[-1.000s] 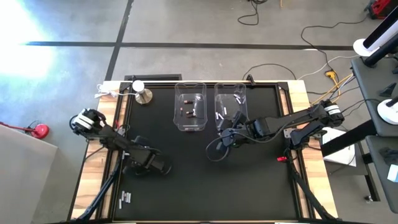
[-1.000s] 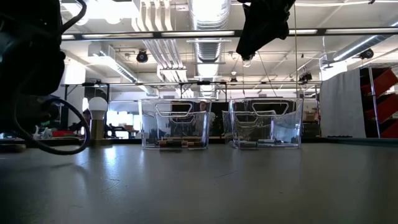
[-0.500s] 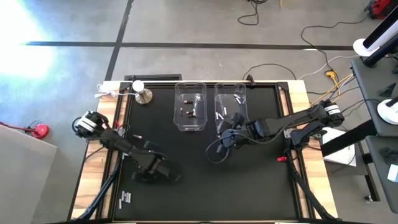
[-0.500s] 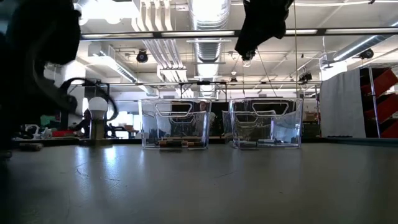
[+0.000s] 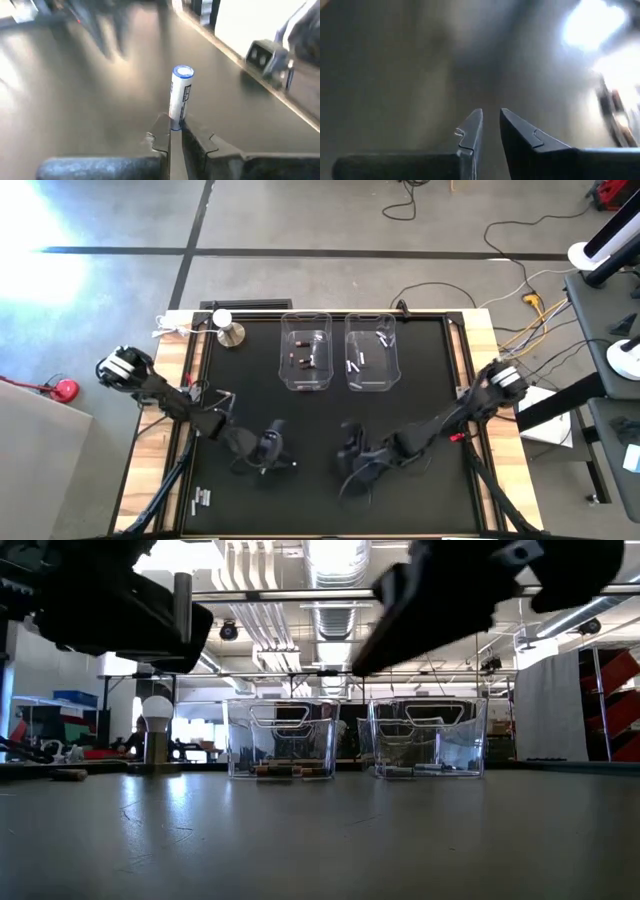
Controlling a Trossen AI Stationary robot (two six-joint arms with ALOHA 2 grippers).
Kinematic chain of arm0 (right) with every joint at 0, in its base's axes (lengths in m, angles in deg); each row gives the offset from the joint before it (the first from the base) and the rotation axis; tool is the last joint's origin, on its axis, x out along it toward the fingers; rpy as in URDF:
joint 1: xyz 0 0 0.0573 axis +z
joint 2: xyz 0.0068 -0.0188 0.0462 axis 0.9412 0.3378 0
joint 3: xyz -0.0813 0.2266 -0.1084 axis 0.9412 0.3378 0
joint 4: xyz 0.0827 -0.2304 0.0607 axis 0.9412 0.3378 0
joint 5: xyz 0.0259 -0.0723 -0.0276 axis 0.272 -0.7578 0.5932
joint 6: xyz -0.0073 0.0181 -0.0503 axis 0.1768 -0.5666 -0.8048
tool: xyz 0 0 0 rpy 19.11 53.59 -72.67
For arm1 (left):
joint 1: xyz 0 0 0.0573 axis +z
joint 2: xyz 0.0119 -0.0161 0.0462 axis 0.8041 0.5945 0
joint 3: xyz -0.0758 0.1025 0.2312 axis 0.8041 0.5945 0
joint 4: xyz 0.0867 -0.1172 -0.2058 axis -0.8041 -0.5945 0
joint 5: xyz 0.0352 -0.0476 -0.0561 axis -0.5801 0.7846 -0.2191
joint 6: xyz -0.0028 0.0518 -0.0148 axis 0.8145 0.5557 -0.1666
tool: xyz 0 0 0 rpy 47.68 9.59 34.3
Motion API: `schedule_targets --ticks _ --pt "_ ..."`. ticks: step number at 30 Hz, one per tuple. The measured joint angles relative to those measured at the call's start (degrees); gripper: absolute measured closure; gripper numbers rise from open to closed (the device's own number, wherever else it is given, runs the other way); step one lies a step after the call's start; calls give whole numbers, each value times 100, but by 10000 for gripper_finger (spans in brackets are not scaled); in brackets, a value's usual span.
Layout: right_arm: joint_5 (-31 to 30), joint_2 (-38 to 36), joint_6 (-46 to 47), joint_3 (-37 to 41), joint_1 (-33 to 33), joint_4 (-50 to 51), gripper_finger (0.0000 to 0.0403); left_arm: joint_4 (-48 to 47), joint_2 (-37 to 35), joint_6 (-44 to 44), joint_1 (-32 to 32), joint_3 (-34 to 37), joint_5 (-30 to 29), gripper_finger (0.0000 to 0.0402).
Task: Sort batteries
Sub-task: Put the white battery into the right transparent bin
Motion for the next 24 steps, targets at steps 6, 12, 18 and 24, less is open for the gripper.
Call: schedule_targets --ticks 6,12,18,24 --pt "-501 620 -905 -170 -34 -2121 330 1895 368 125 20 552 -392 395" --pt "-760 951 -744 -536 -199 -2773 295 2000 653 51 25 531 -1044 395" --pt "-545 1090 -369 -554 -324 -2751 267 1986 781 97 20 287 -1229 395" --pt "-462 1121 -315 -587 -316 -2779 282 1971 684 156 15 304 -1317 394"
